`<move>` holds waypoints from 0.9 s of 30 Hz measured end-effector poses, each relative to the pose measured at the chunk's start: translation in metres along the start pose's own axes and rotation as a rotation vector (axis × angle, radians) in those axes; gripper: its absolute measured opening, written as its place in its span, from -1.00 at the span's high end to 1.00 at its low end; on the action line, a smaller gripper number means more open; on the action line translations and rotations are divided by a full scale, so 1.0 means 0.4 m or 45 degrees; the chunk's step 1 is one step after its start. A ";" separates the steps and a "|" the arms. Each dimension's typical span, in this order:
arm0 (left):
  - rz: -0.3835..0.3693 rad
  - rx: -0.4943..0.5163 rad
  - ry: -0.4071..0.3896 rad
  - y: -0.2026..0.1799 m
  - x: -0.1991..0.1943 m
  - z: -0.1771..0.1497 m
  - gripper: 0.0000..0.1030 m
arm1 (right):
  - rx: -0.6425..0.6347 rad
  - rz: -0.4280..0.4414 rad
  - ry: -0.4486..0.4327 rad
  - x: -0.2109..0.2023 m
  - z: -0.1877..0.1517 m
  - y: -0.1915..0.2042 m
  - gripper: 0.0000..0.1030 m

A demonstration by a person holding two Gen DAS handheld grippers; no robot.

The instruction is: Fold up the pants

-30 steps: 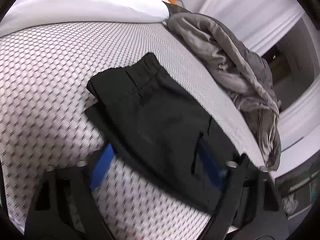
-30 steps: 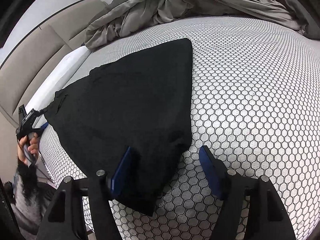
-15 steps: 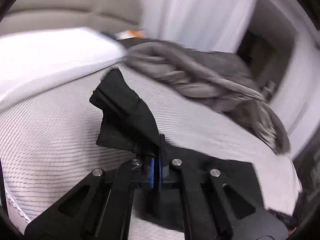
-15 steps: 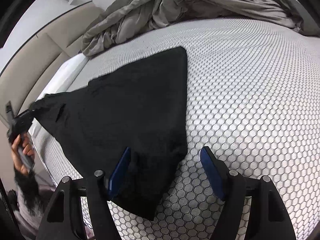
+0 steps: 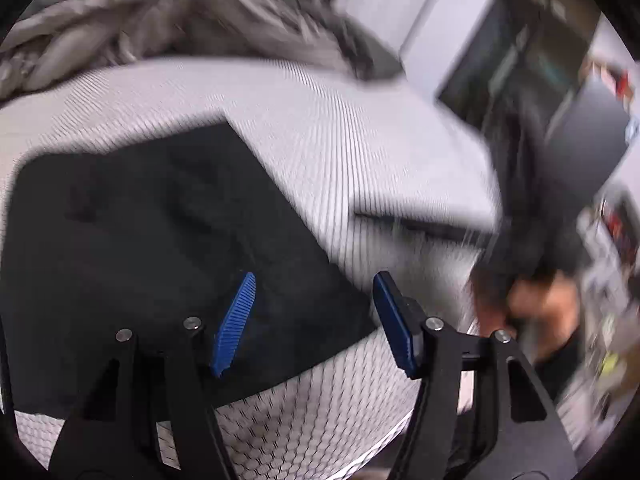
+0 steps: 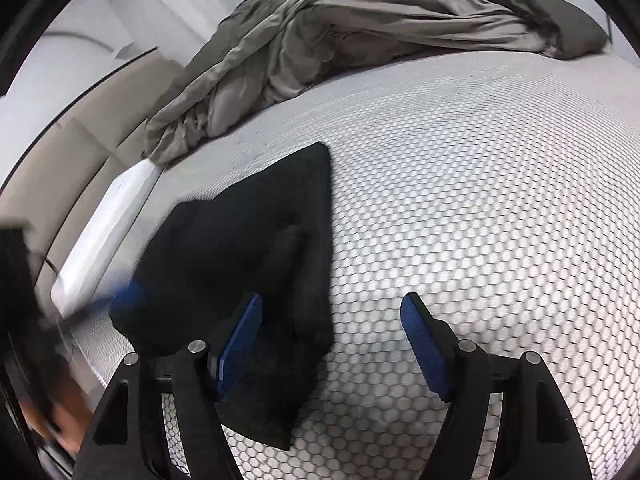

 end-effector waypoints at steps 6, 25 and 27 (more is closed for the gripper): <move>0.015 0.191 -0.042 -0.033 -0.058 -0.056 -0.15 | 0.006 0.117 0.024 -0.007 -0.013 0.023 -0.42; 0.369 -0.379 -0.217 0.547 -0.242 -0.096 -0.46 | 0.045 0.399 0.127 0.067 -0.025 0.146 -0.42; 0.371 -0.358 -0.187 0.547 -0.252 -0.116 -0.46 | 0.072 0.429 0.154 0.083 -0.026 0.153 -0.42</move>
Point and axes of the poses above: each gripper's, at about its wrist camera, not at the fingertips, and x roughly the way its jaws point, y to its left, z to its top, the point moved 9 cm from there along x, roughly the way its jaws point, and after that the axes turned 2 degrees about x, right-handed, at the moved point
